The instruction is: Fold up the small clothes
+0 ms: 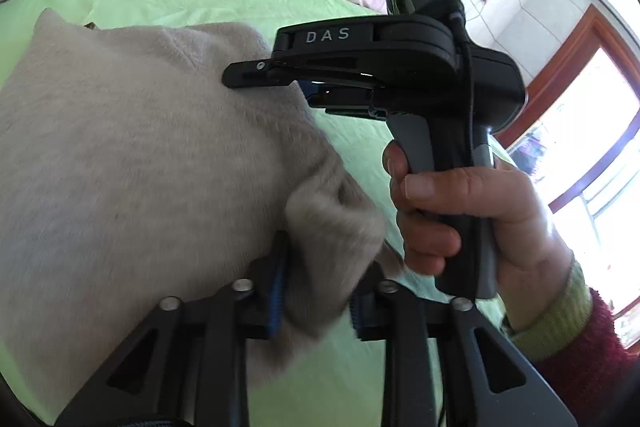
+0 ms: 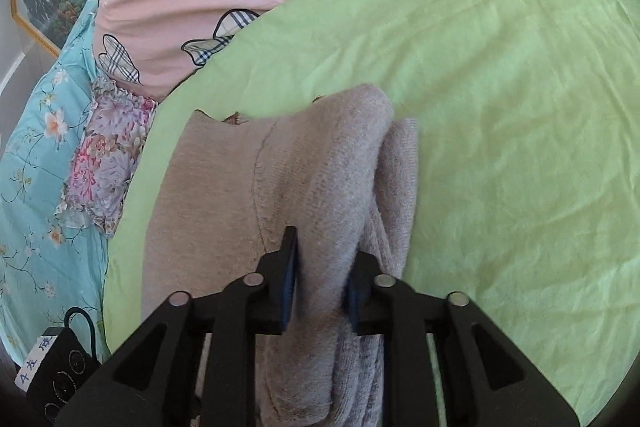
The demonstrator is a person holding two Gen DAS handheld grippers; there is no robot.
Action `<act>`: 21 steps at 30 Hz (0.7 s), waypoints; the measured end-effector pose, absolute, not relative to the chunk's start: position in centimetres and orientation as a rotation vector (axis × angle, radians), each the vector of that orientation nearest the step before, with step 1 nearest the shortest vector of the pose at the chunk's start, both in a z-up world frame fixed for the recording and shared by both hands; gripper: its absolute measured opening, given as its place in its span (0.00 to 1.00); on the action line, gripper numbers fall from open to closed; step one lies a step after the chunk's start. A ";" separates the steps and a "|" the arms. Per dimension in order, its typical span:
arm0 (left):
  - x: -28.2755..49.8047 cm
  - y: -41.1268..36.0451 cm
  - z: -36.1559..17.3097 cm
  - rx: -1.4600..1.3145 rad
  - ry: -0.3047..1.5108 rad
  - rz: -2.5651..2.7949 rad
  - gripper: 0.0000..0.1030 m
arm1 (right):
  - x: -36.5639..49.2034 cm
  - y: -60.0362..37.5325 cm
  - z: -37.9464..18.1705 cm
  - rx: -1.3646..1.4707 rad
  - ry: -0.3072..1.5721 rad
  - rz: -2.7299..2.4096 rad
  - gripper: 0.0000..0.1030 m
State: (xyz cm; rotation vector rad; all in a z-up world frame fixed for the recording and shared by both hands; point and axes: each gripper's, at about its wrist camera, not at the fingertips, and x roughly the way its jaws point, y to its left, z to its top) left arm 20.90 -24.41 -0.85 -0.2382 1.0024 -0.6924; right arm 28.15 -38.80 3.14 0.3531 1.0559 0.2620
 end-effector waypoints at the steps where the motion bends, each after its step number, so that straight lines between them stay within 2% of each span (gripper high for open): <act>1: 20.3 -23.9 -0.5 -0.243 1.002 -0.701 0.36 | 27.8 -38.8 3.4 0.342 1.052 0.251 0.28; 3: 19.4 -22.6 0.4 -0.247 0.994 -0.709 0.42 | 27.0 -38.8 4.0 0.325 1.041 0.236 0.34; 5: 18.0 -21.2 1.1 -0.255 0.984 -0.718 0.47 | 25.8 -38.5 4.6 0.322 1.027 0.234 0.56; 7: 17.0 -19.3 1.7 -0.263 0.973 -0.716 0.51 | 24.7 -38.3 5.1 0.298 1.011 0.214 0.72; 9: 16.6 -17.2 2.2 -0.272 0.962 -0.701 0.53 | 23.6 -38.0 5.4 0.275 1.005 0.201 0.74; 11: 16.5 -15.1 2.3 -0.286 0.953 -0.660 0.59 | 22.7 -38.1 5.4 0.281 1.009 0.203 0.74; 13: 17.0 -12.6 2.0 -0.317 0.964 -0.609 0.68 | 22.3 -38.2 5.2 0.289 1.020 0.203 0.74; 15: 18.9 -10.9 1.4 -0.356 0.983 -0.562 0.72 | 22.0 -38.2 4.7 0.292 1.034 0.206 0.75; 21: 23.3 -6.5 -1.1 -0.538 1.043 -0.518 0.74 | 22.2 -38.6 3.3 0.356 1.062 0.230 0.75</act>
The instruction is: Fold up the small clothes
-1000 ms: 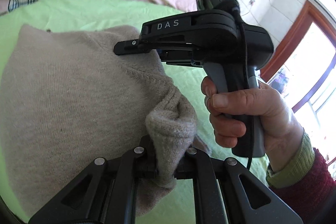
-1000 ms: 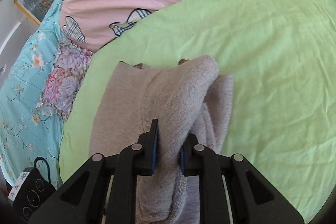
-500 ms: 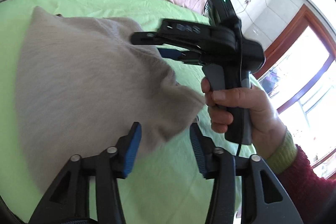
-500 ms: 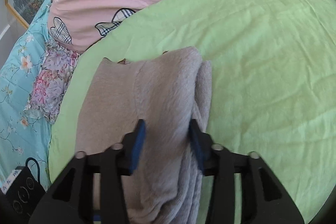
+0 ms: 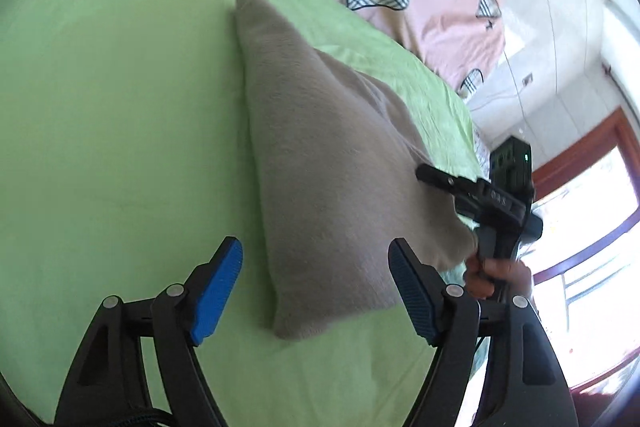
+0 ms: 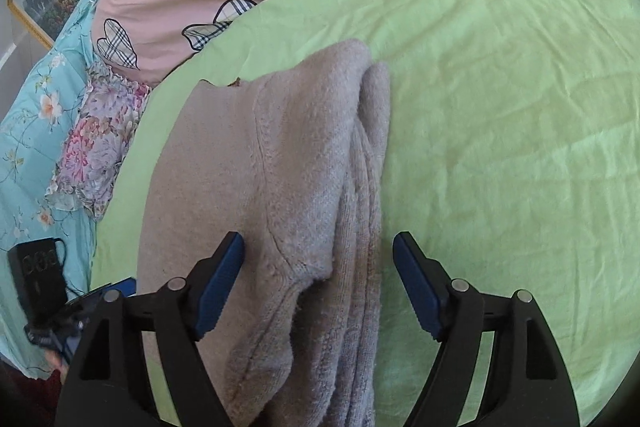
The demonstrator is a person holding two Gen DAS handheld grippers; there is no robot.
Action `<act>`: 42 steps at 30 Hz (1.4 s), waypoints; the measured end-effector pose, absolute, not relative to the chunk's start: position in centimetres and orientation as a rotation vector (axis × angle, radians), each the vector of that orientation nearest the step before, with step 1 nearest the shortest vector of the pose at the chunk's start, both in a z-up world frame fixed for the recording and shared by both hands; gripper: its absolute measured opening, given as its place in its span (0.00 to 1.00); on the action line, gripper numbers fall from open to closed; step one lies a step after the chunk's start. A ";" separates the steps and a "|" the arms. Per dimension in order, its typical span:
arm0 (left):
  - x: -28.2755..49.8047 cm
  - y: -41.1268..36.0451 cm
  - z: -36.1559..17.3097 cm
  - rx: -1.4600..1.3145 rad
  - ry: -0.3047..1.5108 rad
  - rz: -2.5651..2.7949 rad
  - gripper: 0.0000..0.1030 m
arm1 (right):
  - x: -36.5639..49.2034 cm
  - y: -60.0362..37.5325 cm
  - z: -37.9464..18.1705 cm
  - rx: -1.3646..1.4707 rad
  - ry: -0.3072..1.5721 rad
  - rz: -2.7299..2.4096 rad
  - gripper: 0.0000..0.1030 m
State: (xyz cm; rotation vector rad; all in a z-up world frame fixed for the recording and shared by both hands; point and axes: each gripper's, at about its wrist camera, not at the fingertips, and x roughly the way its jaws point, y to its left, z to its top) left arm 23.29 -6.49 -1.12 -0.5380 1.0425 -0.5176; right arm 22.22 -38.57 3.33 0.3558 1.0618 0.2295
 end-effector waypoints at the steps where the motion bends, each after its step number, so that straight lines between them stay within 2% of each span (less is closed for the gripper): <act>1: 23.5 -6.2 -1.7 -0.555 1.050 -0.519 0.74 | 22.2 -38.6 3.3 0.366 1.062 0.232 0.75; 15: 29.1 -8.1 -5.0 -0.659 1.131 -0.573 0.79 | 23.0 -39.4 2.4 0.456 1.070 0.259 0.75; 17: 30.0 -9.0 -5.7 -0.639 1.119 -0.591 0.68 | 23.4 -39.4 2.0 0.471 1.080 0.265 0.75; 18: 30.2 -9.1 -6.0 -0.641 1.118 -0.600 0.58 | 23.6 -39.3 1.6 0.488 1.095 0.276 0.75; 20: 30.3 -9.1 -6.4 -0.658 1.109 -0.602 0.53 | 23.8 -39.1 1.4 0.498 1.109 0.276 0.74; 21: 30.2 -9.0 -6.3 -0.652 1.102 -0.604 0.49 | 23.9 -38.6 1.4 0.488 1.125 0.279 0.71; 22: 30.1 -9.0 -6.1 -0.644 1.100 -0.600 0.46 | 23.9 -38.3 1.3 0.493 1.140 0.293 0.52; 23: 29.9 -8.9 -5.9 -0.638 1.097 -0.598 0.44 | 23.8 -37.7 1.1 0.511 1.158 0.300 0.47; 25: 29.2 -8.4 -4.9 -0.631 1.090 -0.601 0.41 | 23.2 -36.3 1.6 0.451 1.145 0.273 0.42; 28: 27.0 -6.6 -1.9 -0.546 1.043 -0.571 0.41 | 21.9 -33.8 3.1 0.422 1.106 0.289 0.36; 35: 20.8 1.9 2.1 -0.463 1.005 -0.509 0.41 | 19.6 -25.5 2.9 0.452 1.065 0.482 0.35; 39: 18.0 5.8 0.6 -0.453 1.043 -0.460 0.42 | 19.1 -21.1 0.9 0.449 1.098 0.554 0.35; 41: 17.3 7.3 -1.7 -0.498 1.089 -0.449 0.44 | 19.0 -19.5 -0.7 0.432 1.137 0.545 0.36; 42: 17.0 7.7 -2.4 -0.516 1.092 -0.446 0.49 | 18.8 -19.3 -1.2 0.429 1.140 0.535 0.36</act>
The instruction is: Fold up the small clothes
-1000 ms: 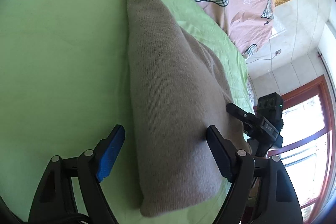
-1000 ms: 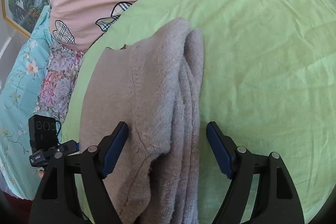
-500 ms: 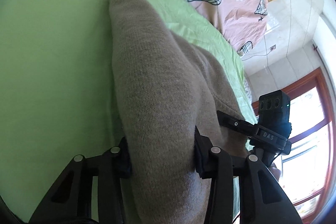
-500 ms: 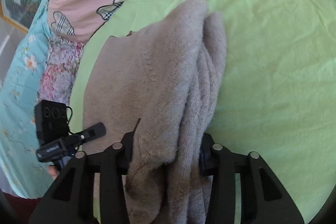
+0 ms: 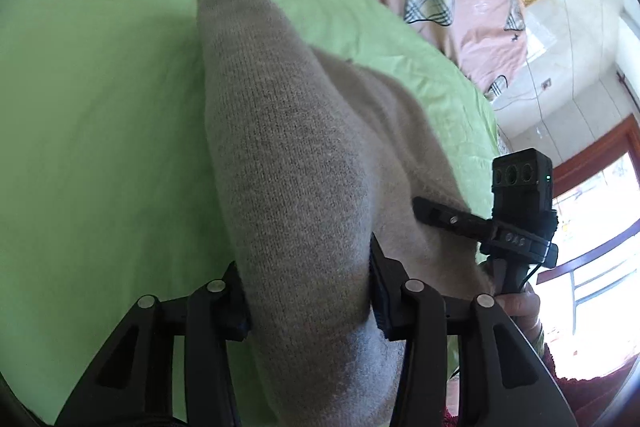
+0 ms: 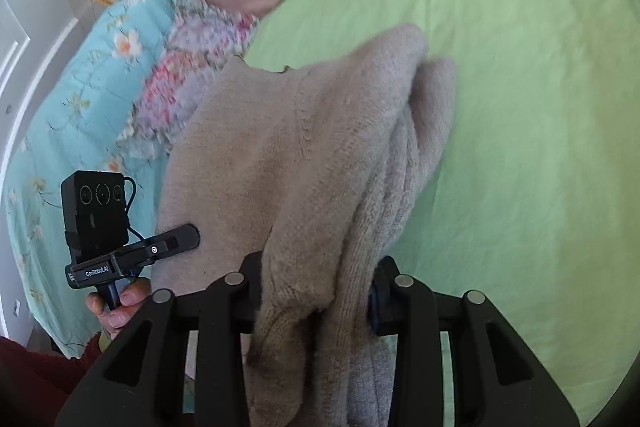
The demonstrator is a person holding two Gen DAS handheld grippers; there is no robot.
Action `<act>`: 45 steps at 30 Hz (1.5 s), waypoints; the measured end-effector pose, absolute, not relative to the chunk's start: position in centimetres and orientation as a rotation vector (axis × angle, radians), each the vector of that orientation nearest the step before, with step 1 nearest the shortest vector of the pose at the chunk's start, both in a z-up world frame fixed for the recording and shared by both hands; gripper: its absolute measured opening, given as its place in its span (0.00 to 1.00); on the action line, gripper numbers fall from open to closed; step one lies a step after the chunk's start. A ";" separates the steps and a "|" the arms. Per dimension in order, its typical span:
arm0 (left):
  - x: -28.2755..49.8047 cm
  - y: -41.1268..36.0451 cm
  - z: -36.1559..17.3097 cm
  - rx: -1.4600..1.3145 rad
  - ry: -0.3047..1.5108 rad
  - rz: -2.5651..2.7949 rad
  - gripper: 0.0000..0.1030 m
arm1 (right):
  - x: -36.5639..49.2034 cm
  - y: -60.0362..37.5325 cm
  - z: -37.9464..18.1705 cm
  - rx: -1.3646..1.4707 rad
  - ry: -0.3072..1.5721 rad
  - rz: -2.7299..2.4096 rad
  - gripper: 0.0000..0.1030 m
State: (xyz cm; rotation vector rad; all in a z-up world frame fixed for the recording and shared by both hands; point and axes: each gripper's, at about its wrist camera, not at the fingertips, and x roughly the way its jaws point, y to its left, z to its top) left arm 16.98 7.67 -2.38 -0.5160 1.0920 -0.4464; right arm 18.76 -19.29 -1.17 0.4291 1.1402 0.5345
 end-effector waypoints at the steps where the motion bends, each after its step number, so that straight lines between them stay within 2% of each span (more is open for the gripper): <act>1: 16.6 8.1 -2.9 -0.538 1.087 -0.444 0.53 | 18.6 -19.4 -1.4 0.451 1.137 0.528 0.38; 3: 15.9 8.6 -3.0 -0.573 1.062 -0.450 0.57 | 18.5 -19.8 -1.4 0.461 1.142 0.504 0.47; 5: 15.4 9.1 -3.0 -0.618 1.042 -0.450 0.63 | 18.3 -20.0 -0.9 0.418 1.152 0.443 0.66; 7: 15.3 9.7 -2.9 -0.645 1.030 -0.444 0.63 | 18.0 -20.6 0.0 0.398 1.133 0.392 0.69; 13: 16.3 12.8 -3.0 -0.716 1.031 -0.396 0.68 | 19.7 -21.0 3.3 0.386 1.027 0.338 0.69; 15: 16.7 12.5 -3.4 -0.726 1.052 -0.385 0.67 | 21.2 -20.0 3.0 0.371 1.034 0.343 0.61; 16: 16.8 12.0 -3.4 -0.715 1.058 -0.381 0.64 | 21.9 -19.4 2.5 0.361 1.051 0.344 0.31; 17: 16.7 11.4 -3.4 -0.693 1.066 -0.383 0.62 | 22.4 -18.8 1.9 0.356 1.077 0.340 0.16; 20: 16.5 9.9 -3.0 -0.628 1.080 -0.384 0.61 | 21.1 -18.6 3.3 0.340 1.003 0.366 0.11; 22: 16.9 9.9 -3.1 -0.635 1.094 -0.405 0.67 | 19.8 -20.1 4.1 0.353 0.968 0.352 0.09; 28: 21.9 10.5 -3.2 -0.636 1.083 -0.387 0.74 | 19.8 -23.2 0.9 0.440 1.031 0.327 0.08; 32: 26.5 11.9 -4.0 -0.665 1.112 -0.337 0.74 | 20.0 -23.0 0.9 0.437 1.024 0.337 0.08; 33: 27.8 12.4 -4.4 -0.672 1.110 -0.325 0.71 | 20.0 -23.0 0.9 0.428 1.026 0.339 0.08; 35: 29.7 13.1 -4.7 -0.693 1.094 -0.321 0.51 | 20.0 -22.9 0.9 0.419 1.027 0.342 0.08; 36: 30.7 13.3 -4.9 -0.692 1.085 -0.316 0.25 | 19.9 -22.9 0.9 0.416 1.026 0.342 0.08; 37: 31.7 13.4 -4.9 -0.676 1.082 -0.300 0.10 | 20.0 -22.9 0.9 0.412 1.025 0.343 0.08; 39: 32.8 13.4 -3.8 -0.626 1.038 -0.267 0.02 | 20.0 -22.8 1.2 0.403 1.016 0.345 0.08; 42: 33.0 12.7 -0.8 -0.500 0.911 -0.247 0.03 | 19.7 -22.9 2.9 0.389 0.942 0.367 0.08; 45: 34.0 11.3 -0.9 -0.345 0.931 -0.168 0.04 | 20.1 -22.4 2.1 0.347 0.978 0.337 0.08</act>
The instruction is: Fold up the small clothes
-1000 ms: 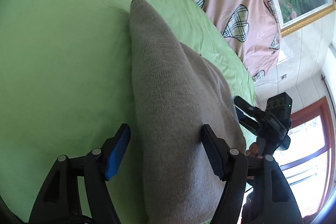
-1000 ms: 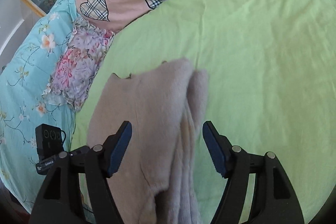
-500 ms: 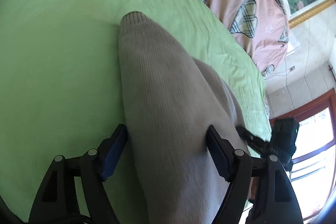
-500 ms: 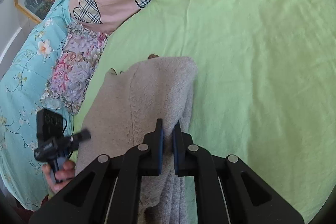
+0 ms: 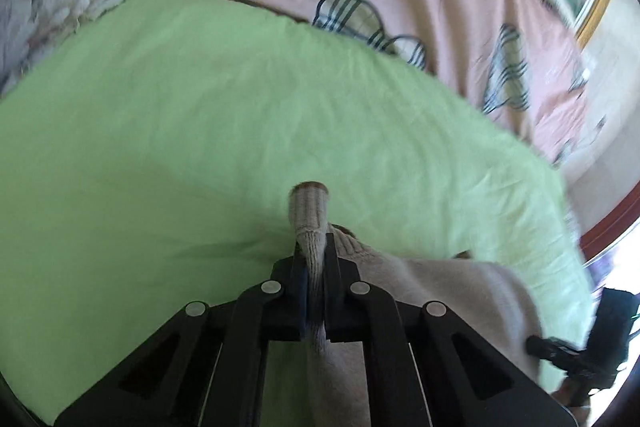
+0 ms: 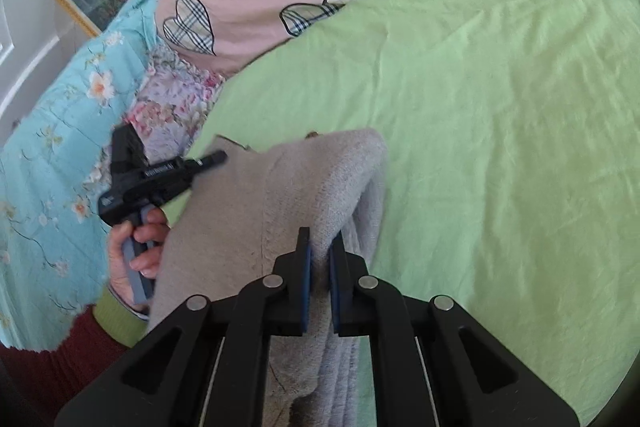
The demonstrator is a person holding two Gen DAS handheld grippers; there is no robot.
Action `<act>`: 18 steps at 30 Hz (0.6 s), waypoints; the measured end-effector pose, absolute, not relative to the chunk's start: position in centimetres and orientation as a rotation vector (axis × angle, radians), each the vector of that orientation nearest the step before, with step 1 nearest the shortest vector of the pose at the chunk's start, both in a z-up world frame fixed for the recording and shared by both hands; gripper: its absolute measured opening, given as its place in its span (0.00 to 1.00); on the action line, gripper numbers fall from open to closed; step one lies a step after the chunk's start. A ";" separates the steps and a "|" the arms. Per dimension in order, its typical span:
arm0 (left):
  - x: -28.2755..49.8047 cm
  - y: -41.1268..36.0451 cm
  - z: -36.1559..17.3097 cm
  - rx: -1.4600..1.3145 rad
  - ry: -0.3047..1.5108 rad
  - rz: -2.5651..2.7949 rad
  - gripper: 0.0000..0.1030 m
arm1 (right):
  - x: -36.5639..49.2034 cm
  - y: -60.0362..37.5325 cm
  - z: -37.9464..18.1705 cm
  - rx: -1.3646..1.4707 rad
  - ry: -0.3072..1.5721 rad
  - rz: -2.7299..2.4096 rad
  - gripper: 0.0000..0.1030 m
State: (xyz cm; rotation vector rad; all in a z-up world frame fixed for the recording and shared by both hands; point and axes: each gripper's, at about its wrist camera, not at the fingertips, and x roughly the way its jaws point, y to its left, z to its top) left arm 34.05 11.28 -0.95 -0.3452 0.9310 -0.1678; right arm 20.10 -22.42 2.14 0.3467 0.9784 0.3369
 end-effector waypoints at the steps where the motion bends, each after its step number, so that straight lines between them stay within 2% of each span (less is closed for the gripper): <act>1: 34.5 10.9 -1.5 -0.300 0.948 -0.131 0.05 | 20.2 -22.3 1.6 0.350 0.995 0.330 0.08; 4: 34.4 11.5 -1.8 -0.288 0.975 -0.090 0.09 | 20.3 -22.1 0.5 0.374 1.020 0.322 0.08; 7: 31.8 12.9 0.2 -0.348 0.931 -0.088 0.13 | 19.8 -22.0 1.3 0.371 1.013 0.304 0.14; 8: 30.9 13.0 0.8 -0.358 0.920 -0.094 0.16 | 19.5 -22.0 1.7 0.373 1.013 0.298 0.21; 9: 29.4 13.2 1.7 -0.376 0.905 -0.103 0.23 | 19.2 -22.0 2.1 0.377 1.008 0.304 0.25; 11: 26.0 13.1 3.1 -0.390 0.878 -0.130 0.28 | 18.4 -22.1 2.8 0.379 0.985 0.305 0.45; 12: 24.5 12.9 3.5 -0.391 0.871 -0.143 0.32 | 17.8 -22.1 3.3 0.380 0.969 0.306 0.48; 13: 22.6 12.5 3.9 -0.386 0.864 -0.158 0.38 | 17.4 -22.1 3.6 0.382 0.959 0.309 0.49; 14: 20.5 12.0 4.1 -0.374 0.858 -0.167 0.40 | 16.8 -22.1 3.9 0.387 0.950 0.310 0.49; 18: 13.8 11.0 4.2 -0.346 0.863 -0.209 0.43 | 14.0 -22.2 4.4 0.394 0.938 0.312 0.49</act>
